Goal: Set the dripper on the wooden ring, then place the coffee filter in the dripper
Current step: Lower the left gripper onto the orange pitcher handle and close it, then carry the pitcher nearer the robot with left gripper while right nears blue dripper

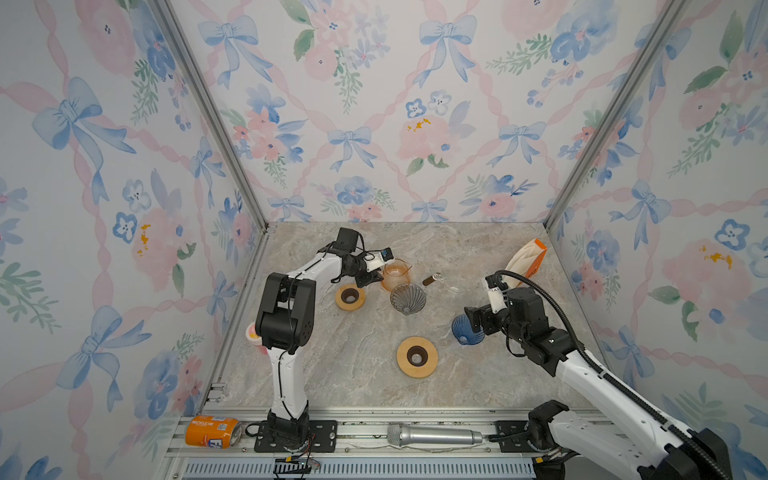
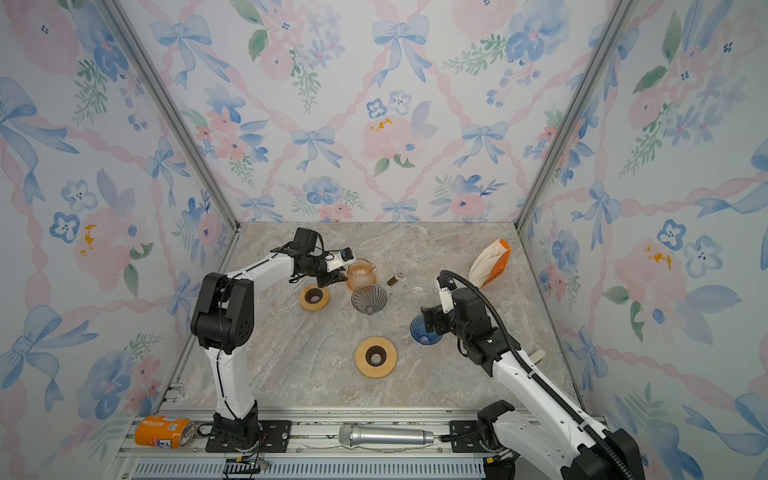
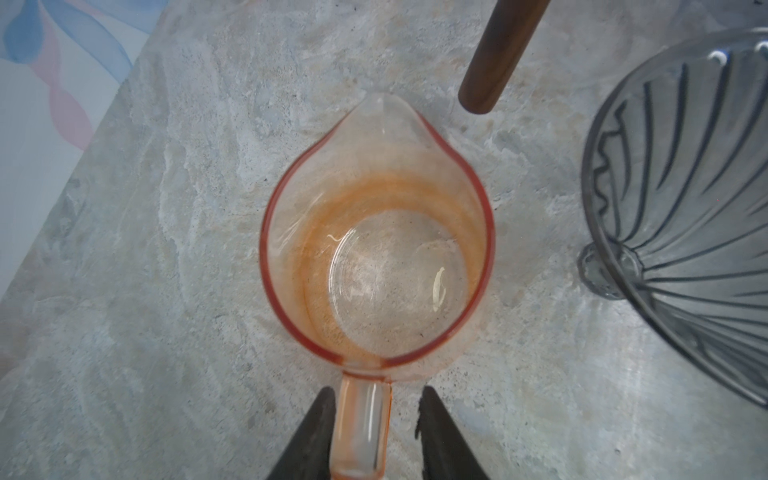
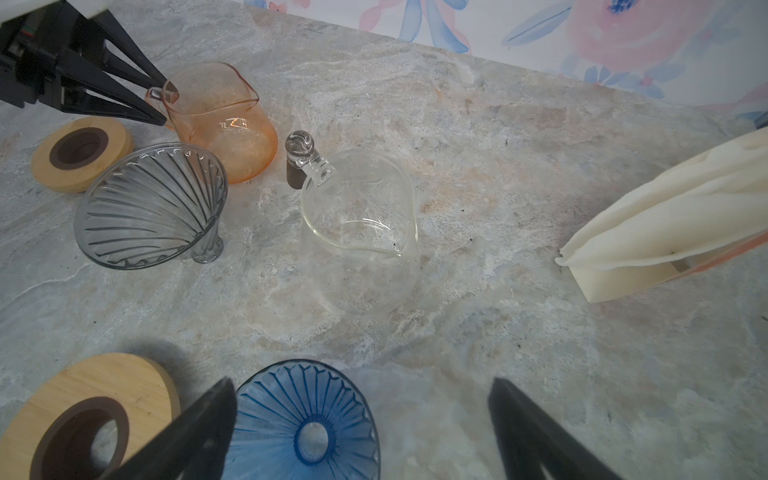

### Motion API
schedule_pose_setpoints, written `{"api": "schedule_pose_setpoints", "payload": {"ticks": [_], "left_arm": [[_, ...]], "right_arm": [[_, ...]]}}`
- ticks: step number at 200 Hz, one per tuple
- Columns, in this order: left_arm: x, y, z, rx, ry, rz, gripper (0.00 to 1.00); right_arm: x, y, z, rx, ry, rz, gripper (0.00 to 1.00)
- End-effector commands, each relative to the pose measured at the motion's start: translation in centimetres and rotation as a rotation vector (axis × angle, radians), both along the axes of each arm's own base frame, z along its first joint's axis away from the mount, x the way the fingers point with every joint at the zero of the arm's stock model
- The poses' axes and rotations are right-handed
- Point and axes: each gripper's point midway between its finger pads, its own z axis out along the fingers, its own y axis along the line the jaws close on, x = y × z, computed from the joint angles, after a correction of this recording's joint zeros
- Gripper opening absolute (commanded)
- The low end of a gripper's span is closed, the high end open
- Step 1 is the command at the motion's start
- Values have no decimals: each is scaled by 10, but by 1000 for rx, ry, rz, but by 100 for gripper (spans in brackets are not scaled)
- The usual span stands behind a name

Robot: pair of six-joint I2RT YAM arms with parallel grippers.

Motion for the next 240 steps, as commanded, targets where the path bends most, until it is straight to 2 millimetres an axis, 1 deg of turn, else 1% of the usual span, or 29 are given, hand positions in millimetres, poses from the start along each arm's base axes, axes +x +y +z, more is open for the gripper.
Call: {"api": "schedule_pose_setpoints", "payload": {"ticks": [1, 28, 60, 83, 105, 125, 166, 180, 207, 215, 222, 240], "left_arm": [[-9, -8, -6, -2, 33, -51, 35], [-10, -6, -11, 15, 37, -45, 34], [-10, -6, -11, 18, 35, -43, 30], [-8, -4, -13, 28, 36, -35, 29], [-8, -3, -15, 32, 40, -29, 24], [-8, -4, -14, 26, 48, -21, 24], [-7, -3, -14, 23, 57, -2, 16], [-6, -2, -13, 27, 56, 7, 12], [-4, -1, -12, 27, 59, 29, 8], [-3, -1, -11, 28, 60, 37, 5], [-2, 0, -10, 31, 60, 47, 0], [4, 2, -5, 22, 62, 80, 0]], "right_arm": [[2, -4, 2, 6, -19, -21, 96], [3, -6, 1, -2, -20, -31, 97], [4, -7, 1, 0, -25, -40, 97], [5, -7, 1, -1, -25, -42, 97], [5, -7, 1, -2, -25, -43, 97], [4, -8, -1, -6, -19, -45, 97], [3, -9, -2, -14, -11, -44, 97], [3, -9, -2, -13, -13, -48, 96], [2, -10, -1, -8, -16, -49, 97], [3, -9, -1, -9, -16, -48, 96], [3, -9, 0, -9, -19, -47, 96], [4, -8, 1, -9, -22, -44, 96]]}}
